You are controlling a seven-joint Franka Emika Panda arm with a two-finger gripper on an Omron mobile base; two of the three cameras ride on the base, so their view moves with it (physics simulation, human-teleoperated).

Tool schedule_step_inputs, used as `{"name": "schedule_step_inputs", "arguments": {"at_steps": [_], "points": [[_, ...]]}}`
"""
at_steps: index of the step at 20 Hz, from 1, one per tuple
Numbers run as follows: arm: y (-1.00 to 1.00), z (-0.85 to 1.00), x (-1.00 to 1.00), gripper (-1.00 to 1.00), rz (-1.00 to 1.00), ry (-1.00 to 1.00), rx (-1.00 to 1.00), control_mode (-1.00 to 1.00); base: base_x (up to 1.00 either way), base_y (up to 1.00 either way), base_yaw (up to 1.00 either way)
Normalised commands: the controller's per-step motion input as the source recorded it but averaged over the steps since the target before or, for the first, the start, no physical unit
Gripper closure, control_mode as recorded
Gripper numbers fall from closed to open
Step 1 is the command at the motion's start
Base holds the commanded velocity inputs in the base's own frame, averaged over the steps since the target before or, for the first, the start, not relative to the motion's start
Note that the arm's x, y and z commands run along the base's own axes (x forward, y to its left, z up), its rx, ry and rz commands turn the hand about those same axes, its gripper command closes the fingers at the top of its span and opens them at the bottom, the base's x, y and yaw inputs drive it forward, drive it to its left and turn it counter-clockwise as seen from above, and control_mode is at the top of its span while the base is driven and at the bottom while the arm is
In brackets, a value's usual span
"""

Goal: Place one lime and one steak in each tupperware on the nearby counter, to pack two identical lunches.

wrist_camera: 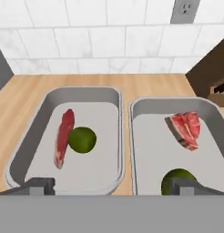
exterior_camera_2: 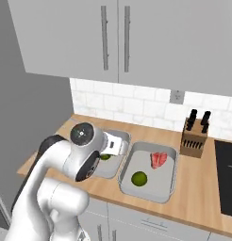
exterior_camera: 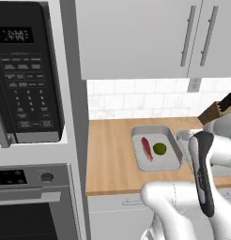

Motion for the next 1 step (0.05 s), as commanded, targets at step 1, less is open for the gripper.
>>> {"name": "schedule_step_inputs", "arguments": {"at_steps": [1], "points": [[-0.51, 0.0, -0.01, -1.0, 0.0, 0.0, 0.08, -1.0, 0.0, 0.0, 0.0]]}}
